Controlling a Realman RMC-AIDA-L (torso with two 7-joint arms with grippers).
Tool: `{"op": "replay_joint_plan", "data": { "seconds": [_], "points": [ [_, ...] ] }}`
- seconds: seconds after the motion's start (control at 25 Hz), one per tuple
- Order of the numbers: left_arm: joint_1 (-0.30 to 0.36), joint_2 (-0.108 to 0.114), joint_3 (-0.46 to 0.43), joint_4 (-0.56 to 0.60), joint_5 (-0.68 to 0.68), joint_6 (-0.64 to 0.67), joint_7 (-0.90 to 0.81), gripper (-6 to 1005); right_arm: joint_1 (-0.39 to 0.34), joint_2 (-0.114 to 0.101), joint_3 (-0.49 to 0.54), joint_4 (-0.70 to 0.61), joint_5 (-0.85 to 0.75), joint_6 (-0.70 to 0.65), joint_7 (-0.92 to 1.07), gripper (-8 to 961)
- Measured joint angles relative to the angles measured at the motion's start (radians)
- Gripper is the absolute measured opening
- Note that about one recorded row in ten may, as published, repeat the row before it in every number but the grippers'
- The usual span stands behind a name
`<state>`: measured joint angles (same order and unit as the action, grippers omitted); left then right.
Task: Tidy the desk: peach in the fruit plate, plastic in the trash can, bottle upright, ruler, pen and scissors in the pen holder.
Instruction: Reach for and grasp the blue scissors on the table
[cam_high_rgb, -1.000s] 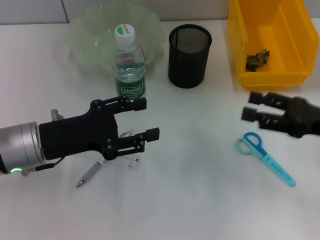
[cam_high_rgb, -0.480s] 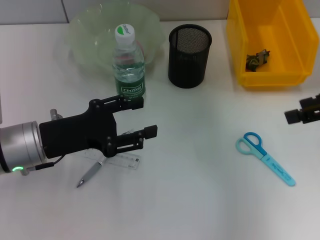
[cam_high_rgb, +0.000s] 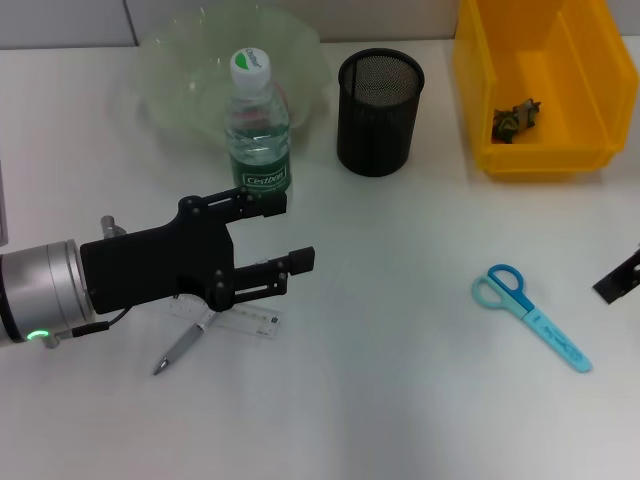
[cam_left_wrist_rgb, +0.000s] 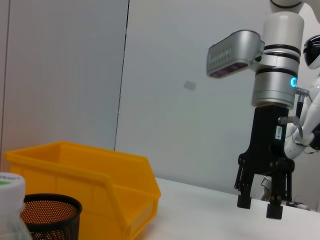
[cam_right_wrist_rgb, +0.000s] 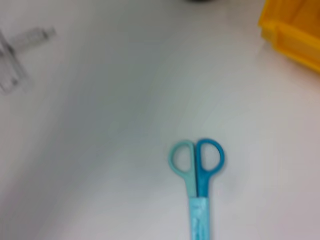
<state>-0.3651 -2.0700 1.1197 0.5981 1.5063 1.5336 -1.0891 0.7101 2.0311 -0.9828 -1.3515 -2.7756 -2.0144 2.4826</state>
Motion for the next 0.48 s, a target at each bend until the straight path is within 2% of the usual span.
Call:
{"op": "replay_joint_plan", "data": {
  "seconds": [0.04, 0.08, 0.16, 0.48],
  "points": [
    [-0.001, -0.001, 0.000, 0.000, 0.000, -0.001, 0.000, 726, 0.020, 0.018, -0.041, 0.006, -0.035, 0.003, 0.008, 811],
    [-0.001, -0.001, 0.000, 0.000, 0.000, -0.001, 0.000, 726, 0.020, 0.018, -0.041, 0.006, -0.035, 0.003, 0.008, 811],
    [-0.003, -0.001, 0.000, 0.000, 0.000, -0.001, 0.000, 726, 0.044, 0.043, -0.085, 0.028, -0.071, 0.026, 0.013, 811],
    [-0.005, -0.001, 0.000, 0.000, 0.000, -0.002, 0.000, 726, 0.053, 0.051, -0.209, 0.124, -0.072, 0.144, 0.053, 811]
  ]
}}
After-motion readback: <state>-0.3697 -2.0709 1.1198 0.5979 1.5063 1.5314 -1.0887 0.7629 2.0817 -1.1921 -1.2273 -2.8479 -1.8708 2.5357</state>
